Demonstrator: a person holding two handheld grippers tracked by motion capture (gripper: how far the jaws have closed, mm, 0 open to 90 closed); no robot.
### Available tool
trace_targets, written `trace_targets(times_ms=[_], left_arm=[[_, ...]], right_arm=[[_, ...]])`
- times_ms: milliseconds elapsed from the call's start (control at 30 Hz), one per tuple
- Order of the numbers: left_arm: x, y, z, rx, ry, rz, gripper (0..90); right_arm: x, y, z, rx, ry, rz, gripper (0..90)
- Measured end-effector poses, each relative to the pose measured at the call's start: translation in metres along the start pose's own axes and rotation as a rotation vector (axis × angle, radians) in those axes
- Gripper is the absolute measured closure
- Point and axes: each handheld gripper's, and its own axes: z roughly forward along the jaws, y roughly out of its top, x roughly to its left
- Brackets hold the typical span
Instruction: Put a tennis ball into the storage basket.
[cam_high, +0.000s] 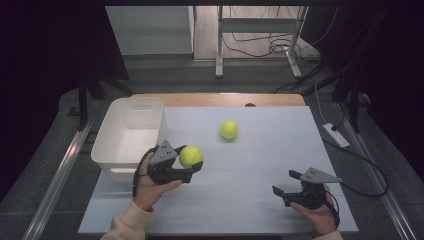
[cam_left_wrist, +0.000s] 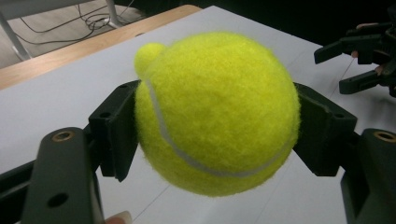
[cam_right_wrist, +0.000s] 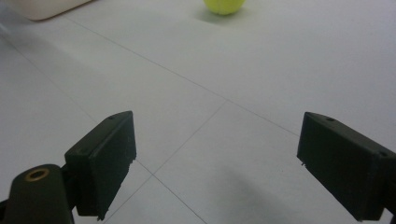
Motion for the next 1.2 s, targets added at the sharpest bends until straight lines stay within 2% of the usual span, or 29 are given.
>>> trace_targets(times_ms=[533, 1200], left_arm=[[0.008, 0.008, -0.018, -0.069, 0.007, -0.009, 25.9], [0.017, 0.009, -0.028, -0.067, 0.046, -0.024, 25.9]], right_arm=[[0.002, 0.001, 0.003, 0.007, -0.024, 0.016, 11.5], [0.000, 0.000, 0.001, 0.003, -0.017, 0.012, 11.6]])
